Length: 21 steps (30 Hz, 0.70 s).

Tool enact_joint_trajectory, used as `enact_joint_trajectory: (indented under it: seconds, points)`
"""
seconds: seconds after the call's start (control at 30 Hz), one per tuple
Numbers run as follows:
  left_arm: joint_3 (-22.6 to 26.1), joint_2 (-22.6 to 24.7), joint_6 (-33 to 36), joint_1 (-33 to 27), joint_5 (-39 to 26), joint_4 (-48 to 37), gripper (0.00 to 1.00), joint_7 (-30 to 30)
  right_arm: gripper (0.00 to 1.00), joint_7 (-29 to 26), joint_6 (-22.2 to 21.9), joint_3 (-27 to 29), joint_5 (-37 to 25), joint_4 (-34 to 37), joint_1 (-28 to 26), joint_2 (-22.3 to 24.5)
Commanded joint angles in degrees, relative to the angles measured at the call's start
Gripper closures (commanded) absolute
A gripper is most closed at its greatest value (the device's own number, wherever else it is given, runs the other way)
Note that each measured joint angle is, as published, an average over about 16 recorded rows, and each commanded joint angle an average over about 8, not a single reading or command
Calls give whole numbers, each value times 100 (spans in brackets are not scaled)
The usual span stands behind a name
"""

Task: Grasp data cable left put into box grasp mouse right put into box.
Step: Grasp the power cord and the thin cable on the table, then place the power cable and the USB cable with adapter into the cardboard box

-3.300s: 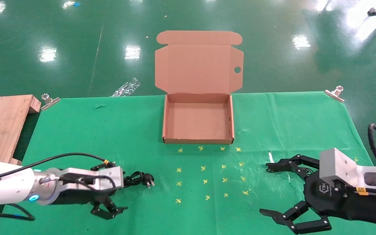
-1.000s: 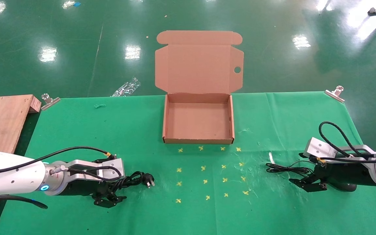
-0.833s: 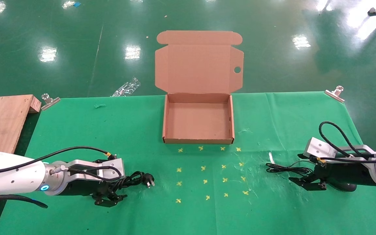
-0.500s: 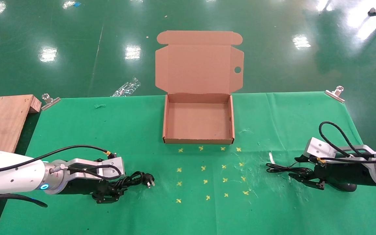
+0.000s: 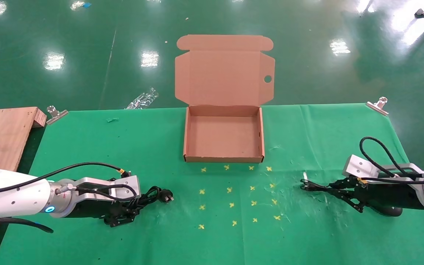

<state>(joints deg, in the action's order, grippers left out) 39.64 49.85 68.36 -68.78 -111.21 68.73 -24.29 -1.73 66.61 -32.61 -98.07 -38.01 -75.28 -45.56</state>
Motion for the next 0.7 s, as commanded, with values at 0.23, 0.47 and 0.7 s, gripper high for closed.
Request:
enact_joint_trajectory:
  seconds: [0.23, 0.47, 0.7]
  points:
    - [-86, -84, 47, -143, 104, -24, 100, 35, 100, 1, 1, 10, 14, -9, -13, 9]
    - [-463, -252, 250, -879, 603, -213, 100, 210, 100, 1, 52, 193, 156, -369, -347, 280]
    - [-632, 434, 141, -1575, 963, -356, 100, 316, 100, -331, 35, 486, 289, -1306, -761, 794]
